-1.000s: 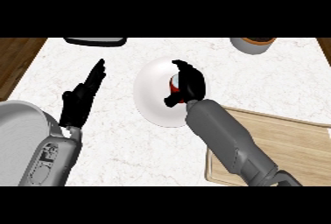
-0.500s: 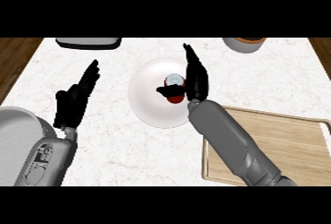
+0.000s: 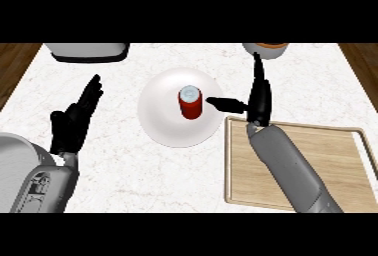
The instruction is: Pick the can from the tray and place it in the plate
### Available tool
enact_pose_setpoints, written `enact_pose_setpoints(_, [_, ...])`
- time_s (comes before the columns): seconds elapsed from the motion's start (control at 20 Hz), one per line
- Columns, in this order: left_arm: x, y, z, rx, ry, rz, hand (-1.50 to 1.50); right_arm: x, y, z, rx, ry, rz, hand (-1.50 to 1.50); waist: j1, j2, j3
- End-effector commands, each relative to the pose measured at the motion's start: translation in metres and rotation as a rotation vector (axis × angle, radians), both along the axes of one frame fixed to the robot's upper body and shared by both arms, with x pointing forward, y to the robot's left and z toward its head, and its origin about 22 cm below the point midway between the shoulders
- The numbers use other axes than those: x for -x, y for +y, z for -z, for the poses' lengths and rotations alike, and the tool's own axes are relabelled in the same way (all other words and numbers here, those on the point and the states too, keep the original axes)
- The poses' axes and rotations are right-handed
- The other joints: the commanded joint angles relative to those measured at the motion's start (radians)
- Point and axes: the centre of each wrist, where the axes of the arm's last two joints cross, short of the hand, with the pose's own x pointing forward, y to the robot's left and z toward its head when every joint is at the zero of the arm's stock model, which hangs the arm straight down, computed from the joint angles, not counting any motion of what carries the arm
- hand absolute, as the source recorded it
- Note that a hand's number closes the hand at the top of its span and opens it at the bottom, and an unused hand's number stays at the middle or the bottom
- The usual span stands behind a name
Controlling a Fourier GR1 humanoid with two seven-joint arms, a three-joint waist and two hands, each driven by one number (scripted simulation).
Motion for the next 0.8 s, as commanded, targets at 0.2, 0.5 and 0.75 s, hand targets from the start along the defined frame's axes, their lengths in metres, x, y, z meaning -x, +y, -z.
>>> enact_pose_setpoints(0.2, [-0.006, 0.013, 0.0, -0.006, 0.0, -0.019, 0.0, 0.045, -0.088, 0.019, -0.006, 0.001, -0.05, -1.5, -0.006, 0.001, 0.0])
enact_pose_setpoints(0.5, [0.001, -0.005, -0.009, 0.005, 0.0, -0.001, 0.0, 0.039, -0.121, 0.018, -0.02, 0.008, -0.016, -1.5, 0.003, 0.002, 0.0])
enact_pose_setpoints(0.75, [0.003, 0.005, -0.009, 0.004, 0.003, -0.006, 0.0, 0.054, -0.168, 0.032, -0.025, 0.011, -0.031, -1.5, 0.003, 0.002, 0.0])
